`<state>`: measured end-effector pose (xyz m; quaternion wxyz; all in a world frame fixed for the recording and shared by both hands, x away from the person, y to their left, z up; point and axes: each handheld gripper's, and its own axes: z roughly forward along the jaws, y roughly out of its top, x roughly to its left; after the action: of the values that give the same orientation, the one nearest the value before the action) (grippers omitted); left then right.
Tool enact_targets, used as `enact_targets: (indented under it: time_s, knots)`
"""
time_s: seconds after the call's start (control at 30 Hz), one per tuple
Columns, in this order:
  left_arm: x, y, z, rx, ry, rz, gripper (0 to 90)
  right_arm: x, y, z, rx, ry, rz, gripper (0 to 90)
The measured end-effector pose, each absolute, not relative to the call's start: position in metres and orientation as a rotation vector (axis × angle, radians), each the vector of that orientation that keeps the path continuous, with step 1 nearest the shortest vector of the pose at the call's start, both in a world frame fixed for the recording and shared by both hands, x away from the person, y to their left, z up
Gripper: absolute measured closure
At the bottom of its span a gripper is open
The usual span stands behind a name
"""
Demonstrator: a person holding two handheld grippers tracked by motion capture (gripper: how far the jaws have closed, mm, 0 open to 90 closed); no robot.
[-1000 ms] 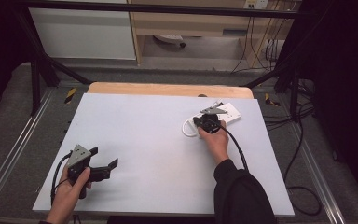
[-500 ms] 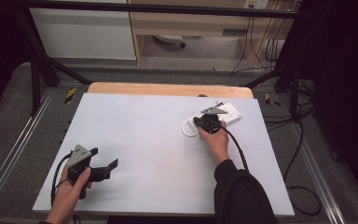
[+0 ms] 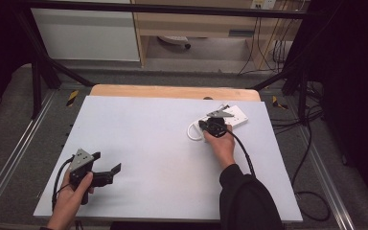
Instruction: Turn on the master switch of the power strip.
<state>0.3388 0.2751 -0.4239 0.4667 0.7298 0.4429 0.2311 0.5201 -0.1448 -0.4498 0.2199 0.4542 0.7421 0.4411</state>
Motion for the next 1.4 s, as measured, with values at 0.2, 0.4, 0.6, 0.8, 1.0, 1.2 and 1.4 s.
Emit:
enact_targets:
  time_s: [0.2, 0.4, 0.6, 0.8, 1.0, 1.2, 1.4]
  knots:
    - [0.3391, 0.2762, -0.4241, 1.788, 1.092, 0.565, 7.0, 0.5203, -0.1444, -0.4493, 1.257, 2.054, 1.215, 90.0]
    - [0.3388, 0.2779, -0.4237, 1.785, 1.093, 0.568, 7.0, 0.5202, -0.1448, -0.449, 1.257, 2.057, 1.214, 90.0]
    - [0.3388, 0.2774, -0.4239, 1.786, 1.092, 0.567, 7.0, 0.5199, -0.1446, -0.4496, 1.25, 2.051, 1.217, 90.0]
    - [0.3385, 0.2767, -0.4239, 1.784, 1.091, 0.565, 7.0, 0.5198, -0.1443, -0.4481, 1.247, 2.045, 1.222, 90.0]
    - [0.3388, 0.2771, -0.4237, 1.783, 1.091, 0.566, 7.0, 0.5206, -0.145, -0.448, 1.256, 2.038, 1.223, 90.0]
    - [0.3387, 0.2778, -0.4235, 1.787, 1.088, 0.568, 7.0, 0.5206, -0.1457, -0.4482, 1.255, 2.036, 1.226, 89.9]
    - [0.3387, 0.2776, -0.4234, 1.787, 1.088, 0.568, 7.0, 0.5202, -0.1454, -0.4471, 1.262, 2.029, 1.235, 89.0]
